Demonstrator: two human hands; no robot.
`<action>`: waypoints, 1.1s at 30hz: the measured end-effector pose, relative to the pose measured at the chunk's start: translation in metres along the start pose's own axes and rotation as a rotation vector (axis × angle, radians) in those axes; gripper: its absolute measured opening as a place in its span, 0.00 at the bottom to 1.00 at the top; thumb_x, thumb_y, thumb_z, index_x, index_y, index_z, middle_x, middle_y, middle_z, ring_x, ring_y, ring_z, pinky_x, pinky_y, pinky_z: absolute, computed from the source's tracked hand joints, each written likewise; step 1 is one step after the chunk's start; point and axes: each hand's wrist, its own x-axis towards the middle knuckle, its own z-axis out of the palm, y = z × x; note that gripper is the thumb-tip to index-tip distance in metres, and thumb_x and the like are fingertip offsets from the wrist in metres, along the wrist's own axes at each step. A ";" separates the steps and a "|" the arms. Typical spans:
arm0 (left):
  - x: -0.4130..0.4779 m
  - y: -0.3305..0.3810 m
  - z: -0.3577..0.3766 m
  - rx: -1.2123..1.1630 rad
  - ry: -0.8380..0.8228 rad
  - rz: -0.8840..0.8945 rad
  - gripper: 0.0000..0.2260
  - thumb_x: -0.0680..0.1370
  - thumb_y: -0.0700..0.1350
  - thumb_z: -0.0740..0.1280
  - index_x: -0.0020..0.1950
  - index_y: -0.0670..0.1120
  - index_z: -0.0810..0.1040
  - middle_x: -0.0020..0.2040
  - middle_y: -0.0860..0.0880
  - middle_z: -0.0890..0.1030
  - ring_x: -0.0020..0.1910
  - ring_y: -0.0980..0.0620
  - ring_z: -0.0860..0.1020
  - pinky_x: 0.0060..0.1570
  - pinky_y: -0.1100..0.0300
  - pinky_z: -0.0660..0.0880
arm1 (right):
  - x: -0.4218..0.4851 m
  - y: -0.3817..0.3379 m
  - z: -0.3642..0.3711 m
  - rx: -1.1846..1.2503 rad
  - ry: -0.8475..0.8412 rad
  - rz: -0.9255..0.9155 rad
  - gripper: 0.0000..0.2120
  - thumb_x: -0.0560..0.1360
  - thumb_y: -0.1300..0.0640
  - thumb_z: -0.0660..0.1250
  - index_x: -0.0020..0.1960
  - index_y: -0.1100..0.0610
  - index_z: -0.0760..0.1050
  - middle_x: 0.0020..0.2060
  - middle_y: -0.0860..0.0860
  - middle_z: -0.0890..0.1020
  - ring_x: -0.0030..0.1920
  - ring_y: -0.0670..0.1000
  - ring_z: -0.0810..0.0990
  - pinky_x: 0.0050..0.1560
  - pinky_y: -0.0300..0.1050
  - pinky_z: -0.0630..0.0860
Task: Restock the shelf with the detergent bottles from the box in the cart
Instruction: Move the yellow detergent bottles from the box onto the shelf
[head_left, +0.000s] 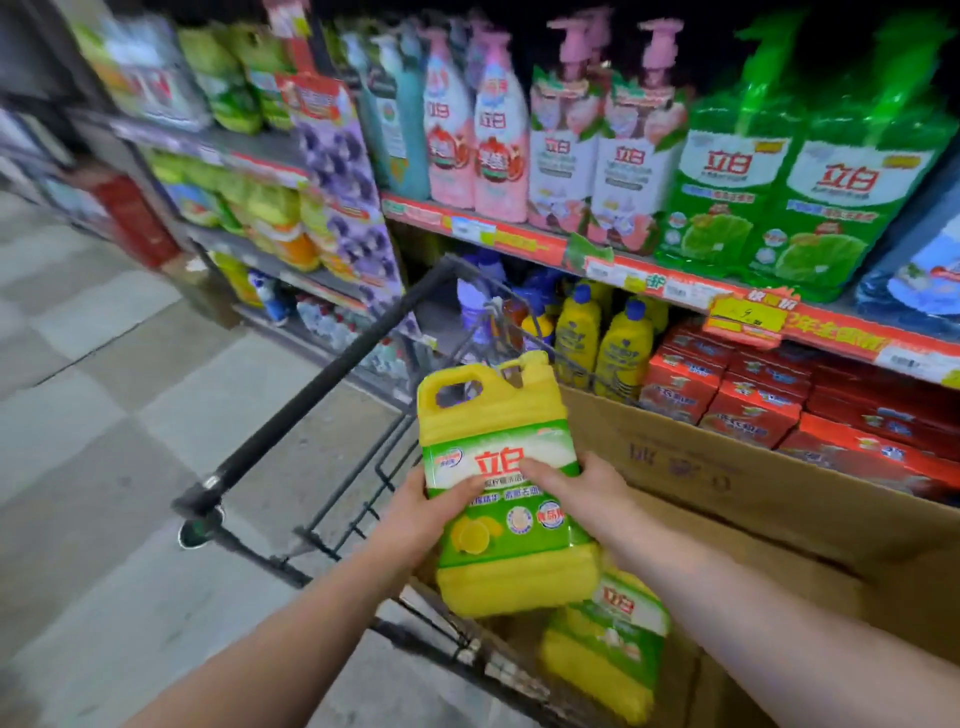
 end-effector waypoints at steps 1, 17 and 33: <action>-0.005 0.003 -0.021 -0.011 0.021 0.018 0.16 0.71 0.48 0.73 0.56 0.48 0.76 0.48 0.48 0.84 0.40 0.53 0.84 0.33 0.62 0.79 | -0.004 -0.009 0.020 0.006 -0.025 -0.025 0.12 0.67 0.47 0.75 0.43 0.49 0.75 0.34 0.42 0.81 0.30 0.40 0.81 0.27 0.33 0.74; -0.112 0.010 -0.373 -0.109 0.364 0.167 0.17 0.71 0.48 0.74 0.57 0.48 0.76 0.48 0.48 0.84 0.38 0.54 0.84 0.29 0.64 0.77 | -0.065 -0.086 0.377 -0.166 -0.412 -0.253 0.14 0.66 0.44 0.75 0.45 0.49 0.76 0.37 0.44 0.84 0.36 0.45 0.85 0.35 0.39 0.80; 0.000 0.053 -0.553 -0.092 0.504 0.161 0.18 0.72 0.50 0.73 0.59 0.49 0.75 0.52 0.49 0.83 0.44 0.53 0.83 0.34 0.63 0.78 | 0.060 -0.160 0.573 -0.231 -0.549 -0.286 0.15 0.68 0.45 0.73 0.47 0.51 0.74 0.40 0.49 0.83 0.37 0.46 0.84 0.37 0.40 0.80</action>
